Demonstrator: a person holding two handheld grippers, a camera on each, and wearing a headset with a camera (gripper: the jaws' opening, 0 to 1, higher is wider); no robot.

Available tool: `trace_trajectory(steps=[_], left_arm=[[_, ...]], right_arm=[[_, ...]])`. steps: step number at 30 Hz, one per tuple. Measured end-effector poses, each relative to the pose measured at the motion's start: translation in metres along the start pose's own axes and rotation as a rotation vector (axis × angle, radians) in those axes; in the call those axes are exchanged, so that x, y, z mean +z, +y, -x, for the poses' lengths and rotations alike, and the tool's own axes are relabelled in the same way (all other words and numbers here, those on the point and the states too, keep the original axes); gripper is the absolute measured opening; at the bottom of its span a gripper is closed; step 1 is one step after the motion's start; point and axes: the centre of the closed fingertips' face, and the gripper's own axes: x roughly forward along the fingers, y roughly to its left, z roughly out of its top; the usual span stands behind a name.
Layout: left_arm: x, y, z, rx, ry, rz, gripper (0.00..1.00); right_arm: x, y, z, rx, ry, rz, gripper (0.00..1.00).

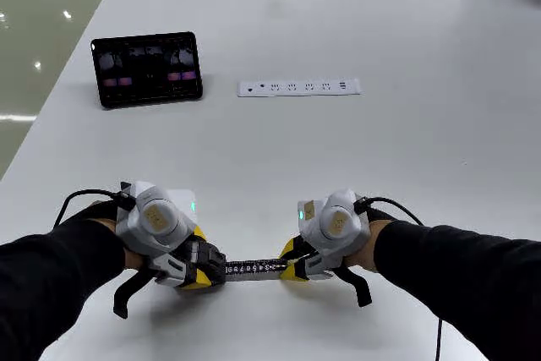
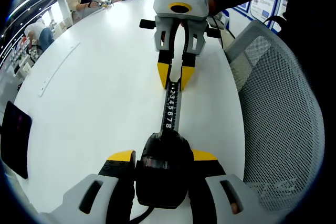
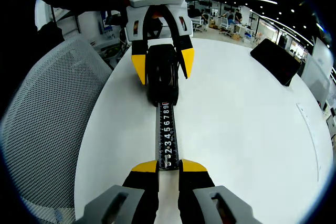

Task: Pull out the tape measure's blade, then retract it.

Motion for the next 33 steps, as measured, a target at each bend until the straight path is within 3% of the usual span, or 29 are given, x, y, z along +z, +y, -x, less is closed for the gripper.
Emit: trace_trajectory(steps=[33], left_arm=[[0.001, 0.0, 0.0, 0.007, -0.001, 0.002, 0.34]], right_arm=[[-0.022, -0.001, 0.018, -0.018, 0.024, -0.014, 0.1]])
